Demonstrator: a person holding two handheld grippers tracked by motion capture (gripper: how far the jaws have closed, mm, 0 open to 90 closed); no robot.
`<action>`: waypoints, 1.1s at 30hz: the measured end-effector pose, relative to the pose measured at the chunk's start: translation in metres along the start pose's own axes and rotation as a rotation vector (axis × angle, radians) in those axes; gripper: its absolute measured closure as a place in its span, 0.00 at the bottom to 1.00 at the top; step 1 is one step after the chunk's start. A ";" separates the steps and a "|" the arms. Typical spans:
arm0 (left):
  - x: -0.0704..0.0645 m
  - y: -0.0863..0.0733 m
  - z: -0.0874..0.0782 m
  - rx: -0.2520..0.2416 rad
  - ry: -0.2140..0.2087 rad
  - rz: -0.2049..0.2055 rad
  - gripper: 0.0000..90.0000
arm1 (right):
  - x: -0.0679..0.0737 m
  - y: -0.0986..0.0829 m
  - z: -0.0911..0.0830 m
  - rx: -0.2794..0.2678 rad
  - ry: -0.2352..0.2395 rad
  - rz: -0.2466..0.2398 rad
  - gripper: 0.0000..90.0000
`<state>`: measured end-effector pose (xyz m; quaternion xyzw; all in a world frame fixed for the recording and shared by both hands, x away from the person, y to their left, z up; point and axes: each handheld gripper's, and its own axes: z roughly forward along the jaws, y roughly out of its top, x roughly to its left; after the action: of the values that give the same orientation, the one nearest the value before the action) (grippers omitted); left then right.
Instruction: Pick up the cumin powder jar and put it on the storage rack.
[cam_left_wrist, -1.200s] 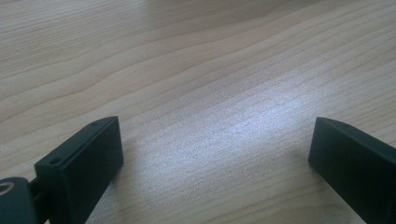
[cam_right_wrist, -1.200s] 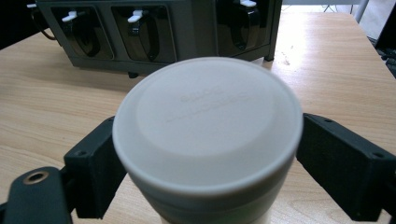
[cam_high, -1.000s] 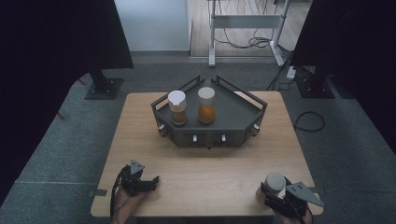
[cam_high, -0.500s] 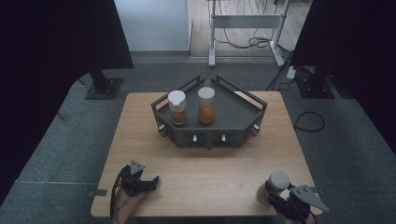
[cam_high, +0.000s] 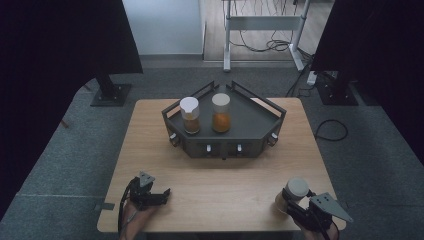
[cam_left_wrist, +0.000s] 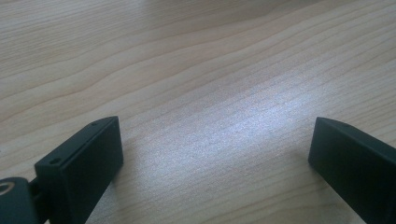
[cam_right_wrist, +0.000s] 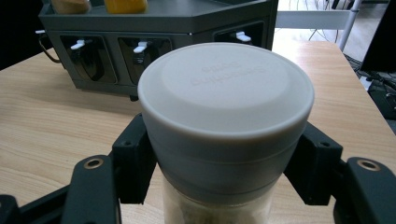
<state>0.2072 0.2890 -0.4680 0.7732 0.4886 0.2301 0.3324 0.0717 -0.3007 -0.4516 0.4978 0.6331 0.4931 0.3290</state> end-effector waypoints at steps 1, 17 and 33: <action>0.000 0.000 0.000 0.000 0.000 0.000 0.03 | 0.000 0.002 0.000 0.002 -0.001 -0.001 0.38; 0.000 0.000 0.000 -0.002 0.000 -0.002 0.03 | 0.002 0.033 0.007 -0.041 0.016 -0.050 0.38; 0.000 0.000 0.000 -0.002 0.000 -0.002 0.03 | 0.003 0.079 0.027 -0.059 0.068 -0.089 0.38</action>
<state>0.2070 0.2890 -0.4683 0.7723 0.4893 0.2302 0.3334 0.1193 -0.2883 -0.3840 0.4422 0.6506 0.5131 0.3433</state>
